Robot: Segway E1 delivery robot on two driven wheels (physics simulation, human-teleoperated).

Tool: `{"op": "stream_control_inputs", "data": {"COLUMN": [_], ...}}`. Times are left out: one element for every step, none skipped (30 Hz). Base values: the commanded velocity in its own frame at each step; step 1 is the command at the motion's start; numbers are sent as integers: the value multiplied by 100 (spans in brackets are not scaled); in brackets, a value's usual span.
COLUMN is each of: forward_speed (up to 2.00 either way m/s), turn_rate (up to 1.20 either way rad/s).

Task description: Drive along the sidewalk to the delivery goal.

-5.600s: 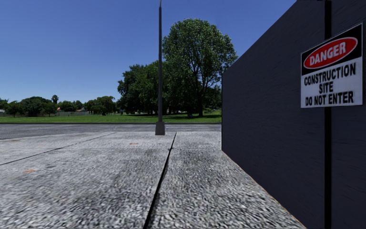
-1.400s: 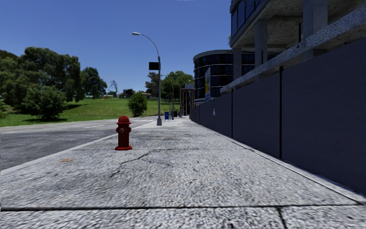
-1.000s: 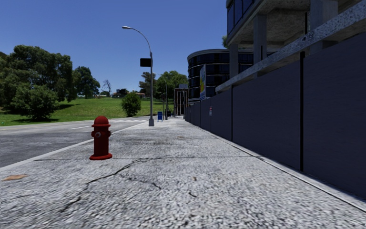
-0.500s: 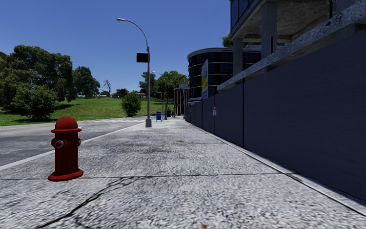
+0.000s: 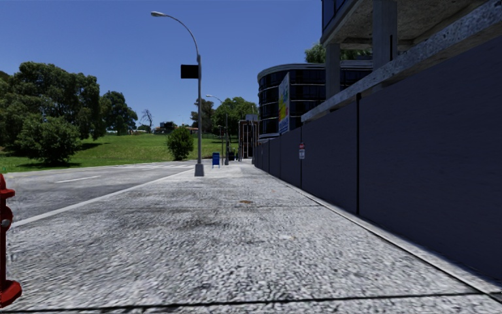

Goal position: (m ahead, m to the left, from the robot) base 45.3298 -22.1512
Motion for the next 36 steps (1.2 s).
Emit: {"op": "stream_control_inputs", "data": {"forward_speed": [200,200,200,200,200,200,200,200,200,200,200,200,200,200,200,200,200,200,200,200,200,200,200,200,200,200,200,200,200,200,200,200,200,200,200,200], "turn_rate": [0,0,0,0,0,0,0,0,0,0,0,0,0,0,0,0,0,0,0,0,0,0,0,0,0,0,0,0,0,0,0,0,0,0,0,0]}}
